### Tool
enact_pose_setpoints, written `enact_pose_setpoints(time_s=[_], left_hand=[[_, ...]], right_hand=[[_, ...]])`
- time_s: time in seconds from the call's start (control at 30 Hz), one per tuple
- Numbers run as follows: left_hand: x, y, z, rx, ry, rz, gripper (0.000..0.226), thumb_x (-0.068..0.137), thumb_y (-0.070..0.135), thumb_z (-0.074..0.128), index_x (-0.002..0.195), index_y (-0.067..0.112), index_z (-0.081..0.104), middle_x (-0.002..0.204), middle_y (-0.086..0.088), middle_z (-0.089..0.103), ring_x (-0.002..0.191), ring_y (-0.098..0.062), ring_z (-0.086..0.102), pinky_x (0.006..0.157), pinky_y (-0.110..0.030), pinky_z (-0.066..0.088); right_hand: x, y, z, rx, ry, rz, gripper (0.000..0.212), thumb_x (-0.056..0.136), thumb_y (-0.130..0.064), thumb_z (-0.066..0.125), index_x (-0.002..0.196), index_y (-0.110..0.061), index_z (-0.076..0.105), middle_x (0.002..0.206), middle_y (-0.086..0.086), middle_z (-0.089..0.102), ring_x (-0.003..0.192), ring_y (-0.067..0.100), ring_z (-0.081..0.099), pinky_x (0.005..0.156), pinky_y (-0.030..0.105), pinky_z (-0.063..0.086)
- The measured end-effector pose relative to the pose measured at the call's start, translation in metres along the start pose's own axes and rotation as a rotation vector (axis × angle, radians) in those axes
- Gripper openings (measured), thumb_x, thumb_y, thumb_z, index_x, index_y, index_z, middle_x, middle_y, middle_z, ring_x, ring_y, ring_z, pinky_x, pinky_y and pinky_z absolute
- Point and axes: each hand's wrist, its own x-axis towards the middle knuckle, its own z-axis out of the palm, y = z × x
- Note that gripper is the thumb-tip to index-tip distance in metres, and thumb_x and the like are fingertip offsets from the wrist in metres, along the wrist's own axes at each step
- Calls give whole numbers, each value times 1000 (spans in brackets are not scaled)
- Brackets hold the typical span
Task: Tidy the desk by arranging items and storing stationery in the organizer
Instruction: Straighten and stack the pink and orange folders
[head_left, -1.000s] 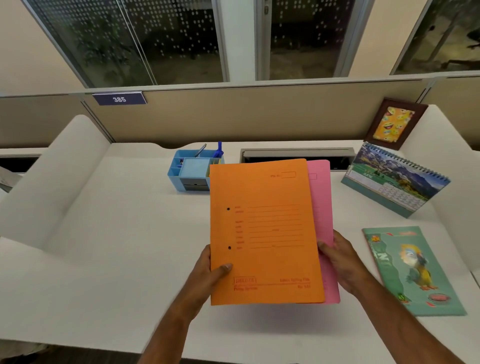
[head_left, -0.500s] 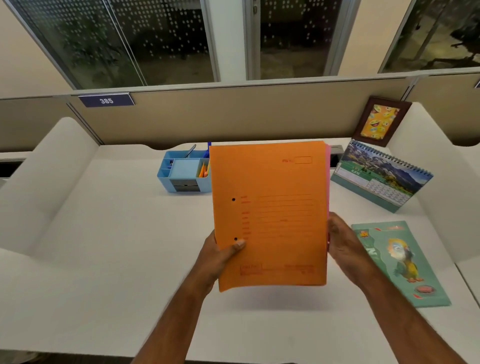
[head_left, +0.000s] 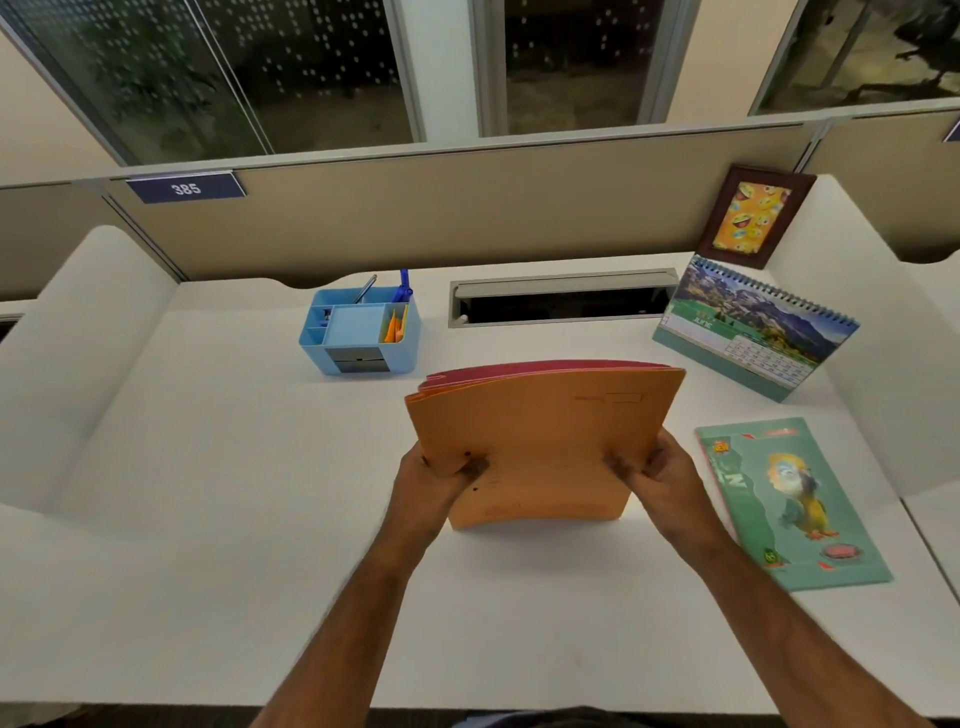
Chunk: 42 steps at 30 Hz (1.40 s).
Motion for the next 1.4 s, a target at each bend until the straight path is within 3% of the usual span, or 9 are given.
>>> enact_pose_setpoints(time_s=[0.13, 0.23, 0.5, 0.63, 0.73, 0.83, 0.97, 1.13, 1.4], left_hand=[[0, 0, -2, -76, 7, -18, 35, 88, 19, 82, 113, 37, 67, 101, 11, 79, 92, -13, 76, 81, -34, 63], [2, 1, -5, -119, 3, -5, 41, 86, 18, 84, 121, 32, 68, 106, 6, 79, 97, -17, 76, 84, -38, 62], [3, -29, 4, -109, -79, -30, 27, 96, 13, 73, 122, 20, 70, 104, -5, 78, 98, -30, 75, 86, -43, 64], [6, -45, 9, -83, -87, -70, 27, 98, 15, 70, 123, 24, 69, 107, -1, 77, 100, -25, 74, 86, -38, 63], [13, -50, 9, -44, -55, -89, 25, 97, 25, 72, 122, 26, 70, 106, 2, 78, 97, -20, 75, 85, -42, 64], [14, -50, 0, -73, -46, -95, 47, 94, 42, 74, 137, 38, 58, 122, 11, 74, 103, -14, 74, 81, -35, 64], [15, -51, -26, -131, -77, -59, 55, 92, 47, 69, 143, 38, 50, 129, 9, 71, 109, -21, 74, 82, -42, 64], [15, -63, -72, -138, 5, -99, 59, 88, 49, 76, 141, 39, 50, 127, 8, 72, 110, -21, 73, 83, -46, 63], [14, -94, -172, 34, 173, -153, 63, 84, 48, 81, 138, 34, 51, 123, 11, 71, 98, -12, 75, 69, -28, 62]], right_hand=[[3, 7, 2, -28, 31, 23, 43, 90, -16, 76, 130, -17, 61, 121, -6, 72, 109, 7, 69, 94, 30, 55], [5, 4, 2, -28, 55, 18, 43, 87, -21, 80, 127, -20, 64, 117, -10, 74, 105, 8, 71, 89, 28, 55], [4, 30, 12, -49, 61, 88, 35, 87, -26, 79, 120, -22, 69, 109, -7, 76, 98, 10, 72, 89, 32, 56], [6, 38, 15, -84, 51, 106, 32, 89, -23, 77, 119, -26, 66, 109, -10, 75, 97, 5, 71, 88, 25, 56], [11, 40, 19, -135, 57, 107, 40, 90, -26, 76, 128, -24, 61, 116, -10, 72, 103, 8, 69, 92, 27, 55], [17, 38, 28, -173, 18, 104, 57, 92, -36, 72, 144, -25, 50, 127, -12, 66, 112, 8, 65, 95, 31, 54], [22, 39, 52, -114, -63, 120, 55, 95, -41, 67, 145, -32, 45, 131, -14, 65, 113, 8, 67, 92, 35, 58], [19, 48, 100, -58, -133, 186, 29, 103, -22, 57, 125, -32, 42, 131, -4, 62, 110, 11, 67, 91, 39, 59], [9, 50, 193, -140, -328, 210, 47, 99, -6, 46, 137, -32, 34, 132, -10, 59, 116, 6, 61, 99, 37, 55]])
